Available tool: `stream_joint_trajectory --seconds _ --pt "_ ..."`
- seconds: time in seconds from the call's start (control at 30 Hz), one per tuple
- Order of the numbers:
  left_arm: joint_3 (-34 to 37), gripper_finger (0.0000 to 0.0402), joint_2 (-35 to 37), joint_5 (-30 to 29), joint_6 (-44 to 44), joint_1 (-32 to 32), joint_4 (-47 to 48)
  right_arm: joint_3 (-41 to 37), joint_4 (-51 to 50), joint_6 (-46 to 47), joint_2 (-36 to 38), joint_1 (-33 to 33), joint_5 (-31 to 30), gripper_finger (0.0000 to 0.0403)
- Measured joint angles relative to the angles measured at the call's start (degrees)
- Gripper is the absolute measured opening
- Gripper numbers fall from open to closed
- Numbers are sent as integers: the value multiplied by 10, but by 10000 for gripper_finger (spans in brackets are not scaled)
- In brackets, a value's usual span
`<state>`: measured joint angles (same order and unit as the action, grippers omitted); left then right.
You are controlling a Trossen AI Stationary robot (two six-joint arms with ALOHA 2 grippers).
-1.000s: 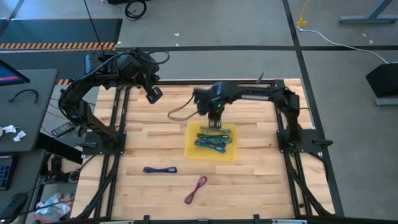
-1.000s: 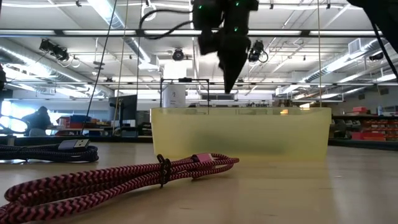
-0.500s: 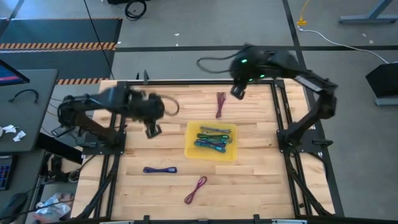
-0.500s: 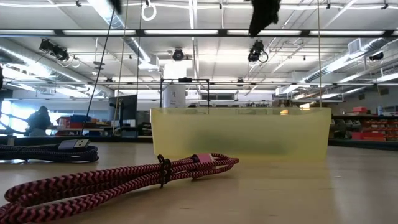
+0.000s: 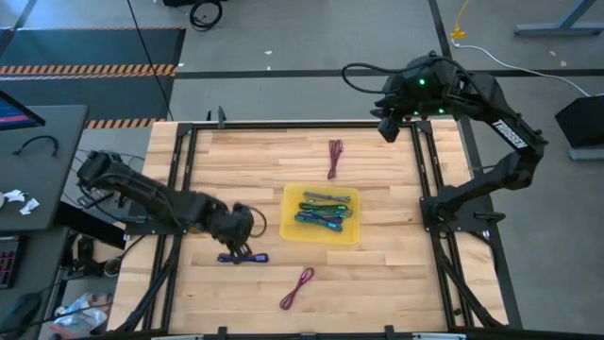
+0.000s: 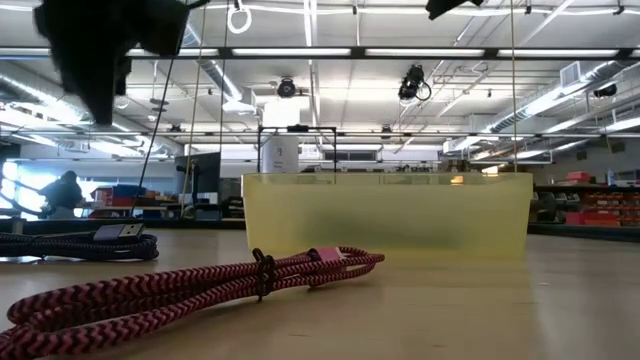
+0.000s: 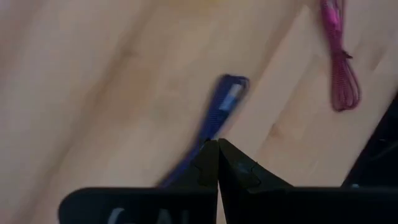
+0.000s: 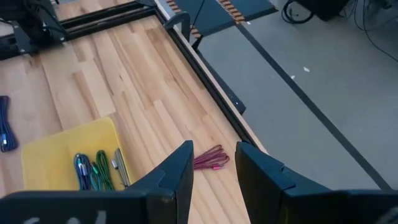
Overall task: Pick and place USB-C Cables
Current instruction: Put the purple charger cable into the yellow bin
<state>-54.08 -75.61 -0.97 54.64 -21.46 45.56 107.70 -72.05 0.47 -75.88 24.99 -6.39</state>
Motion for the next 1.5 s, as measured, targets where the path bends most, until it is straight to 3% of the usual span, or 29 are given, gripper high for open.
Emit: stream_joint_trajectory --seconds 0.13,0.27,0.5,0.73,1.03,1.5 --pt "68 14 -10 23 28 -26 -122 0 0 0 -1 0 0 124" --pt "87 33 -15 29 27 -46 -167 0 0 -1 -7 0 0 124" --pt "86 101 -16 49 -61 -72 -172 0 -1 -5 -22 0 2 124" --pt "86 153 -16 25 -187 -87 -116 0 -1 -6 -29 0 6 124" --pt "86 163 -37 22 -219 -86 -82 0 -1 0 -29 0 6 124" --pt "86 163 -142 21 -202 -79 -146 0 0 0 -29 0 6 124"
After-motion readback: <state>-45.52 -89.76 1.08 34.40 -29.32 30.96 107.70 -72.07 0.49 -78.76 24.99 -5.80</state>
